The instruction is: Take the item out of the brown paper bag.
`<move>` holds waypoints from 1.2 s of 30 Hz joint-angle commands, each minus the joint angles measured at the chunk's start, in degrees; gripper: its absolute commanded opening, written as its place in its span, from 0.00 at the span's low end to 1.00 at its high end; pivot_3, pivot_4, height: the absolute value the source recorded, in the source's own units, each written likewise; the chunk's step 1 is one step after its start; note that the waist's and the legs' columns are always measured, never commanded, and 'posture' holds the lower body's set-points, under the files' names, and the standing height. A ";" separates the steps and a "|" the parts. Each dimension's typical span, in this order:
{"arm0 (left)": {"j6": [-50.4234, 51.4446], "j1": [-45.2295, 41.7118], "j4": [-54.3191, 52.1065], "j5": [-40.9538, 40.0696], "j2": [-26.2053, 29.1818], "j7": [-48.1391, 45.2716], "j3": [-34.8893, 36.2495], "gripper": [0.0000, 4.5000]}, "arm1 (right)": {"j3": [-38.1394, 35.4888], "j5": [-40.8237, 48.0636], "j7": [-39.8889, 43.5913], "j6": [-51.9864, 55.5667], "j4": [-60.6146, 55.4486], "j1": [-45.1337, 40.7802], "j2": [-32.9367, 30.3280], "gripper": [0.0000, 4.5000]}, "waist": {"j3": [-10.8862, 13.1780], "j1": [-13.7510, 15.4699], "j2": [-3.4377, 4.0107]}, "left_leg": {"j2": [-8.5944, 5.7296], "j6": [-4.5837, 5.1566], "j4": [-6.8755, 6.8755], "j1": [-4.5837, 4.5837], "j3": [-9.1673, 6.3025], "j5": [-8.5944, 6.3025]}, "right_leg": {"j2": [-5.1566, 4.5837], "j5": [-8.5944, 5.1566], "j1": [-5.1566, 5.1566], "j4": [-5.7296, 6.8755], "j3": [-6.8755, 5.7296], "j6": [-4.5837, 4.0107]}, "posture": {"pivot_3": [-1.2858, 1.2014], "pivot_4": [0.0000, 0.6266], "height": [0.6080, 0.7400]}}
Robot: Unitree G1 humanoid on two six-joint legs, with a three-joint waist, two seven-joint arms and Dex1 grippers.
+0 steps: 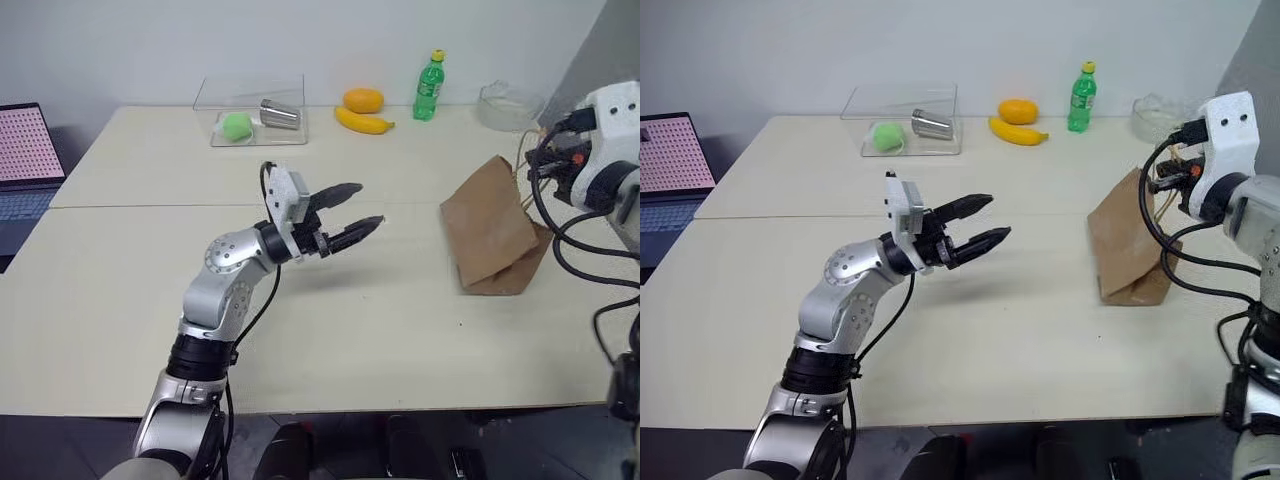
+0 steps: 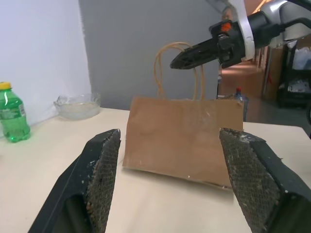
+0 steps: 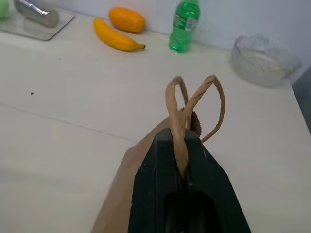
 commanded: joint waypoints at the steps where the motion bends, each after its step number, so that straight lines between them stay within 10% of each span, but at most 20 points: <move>1: 6.06 3.23 -8.70 -5.79 1.21 3.44 3.66 0.76 | 10.15 -8.82 10.98 -19.81 6.00 -7.30 -6.38 0.01 | 0.08 -0.56 0.09 | 0.01 0.00 0.00 -0.01 0.03 0.00 | -0.01 0.00 -0.01 -0.02 0.01 0.01 | 0.52 0.24 1.00; 10: 10.29 13.55 -21.79 -7.74 2.99 11.39 6.20 0.76 | 20.27 -21.18 18.48 -41.94 26.33 -21.19 0.26 0.01 | 0.15 -0.70 0.05 | 0.08 -0.04 -0.02 -0.17 0.00 0.00 | -0.03 0.06 -0.01 -0.44 -0.02 0.02 | 0.52 0.24 1.00; 36: -0.01 26.82 -31.08 1.18 -0.78 26.36 8.05 0.76 | 22.93 -29.67 16.43 -57.30 62.43 -40.83 34.10 0.01 | 0.16 -0.56 0.08 | 0.11 -0.30 0.07 -0.96 0.07 0.12 | 0.00 0.34 -0.97 -0.14 -0.05 -0.30 | 0.52 0.24 1.00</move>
